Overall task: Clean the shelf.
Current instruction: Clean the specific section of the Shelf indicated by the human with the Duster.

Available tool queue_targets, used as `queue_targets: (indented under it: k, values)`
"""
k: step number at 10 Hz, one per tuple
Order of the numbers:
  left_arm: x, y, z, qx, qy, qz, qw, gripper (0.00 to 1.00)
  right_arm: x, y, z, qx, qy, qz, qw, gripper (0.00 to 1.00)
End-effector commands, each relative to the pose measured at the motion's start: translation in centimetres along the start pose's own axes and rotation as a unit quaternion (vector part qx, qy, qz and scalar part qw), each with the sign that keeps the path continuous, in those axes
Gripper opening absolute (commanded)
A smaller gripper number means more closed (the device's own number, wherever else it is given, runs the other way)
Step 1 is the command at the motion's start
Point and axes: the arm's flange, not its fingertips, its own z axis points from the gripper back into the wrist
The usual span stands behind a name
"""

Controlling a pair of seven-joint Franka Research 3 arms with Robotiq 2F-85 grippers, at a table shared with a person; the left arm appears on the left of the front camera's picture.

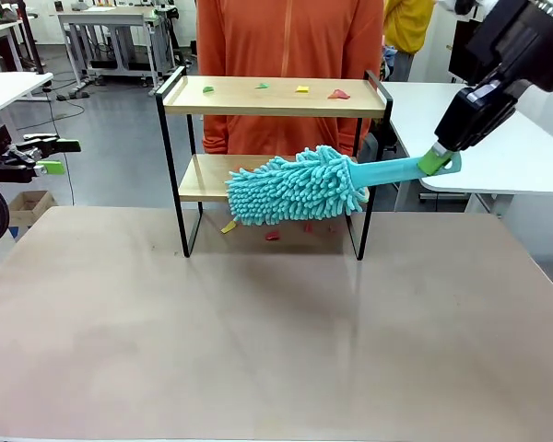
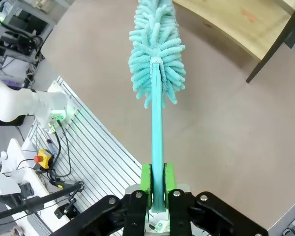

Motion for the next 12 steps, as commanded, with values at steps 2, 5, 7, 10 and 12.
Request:
queue_targets:
  k: [2, 5, 7, 10, 12]
  values:
    - [0.2, -0.2, 0.0, -0.001, -0.004, -0.008, 1.0, 1.0, 1.0, 2.8, -1.4, -0.029, -0.012, 0.003, 1.0, 0.14]
    - [0.2, -0.2, 0.0, -0.001, -0.004, -0.008, 1.0, 1.0, 2.6, 6.4, -2.9, -0.053, -0.07, -0.053, 0.995, 0.14]
    - [0.2, -0.2, 0.0, -0.001, -0.004, -0.008, 1.0, 1.0, 4.0, 9.0, -3.5, -0.071, -0.104, -0.078, 0.989, 0.14]
    - [0.2, -0.2, 0.0, -0.001, -0.004, -0.008, 1.0, 1.0, 7.0, 13.3, -6.5, -0.128, -0.134, -0.122, 0.975, 0.14]
    - [0.2, -0.2, 0.0, -0.001, -0.004, -0.008, 1.0, 1.0, 8.4, 15.1, -8.0, -0.149, -0.151, -0.144, 0.967, 0.14]
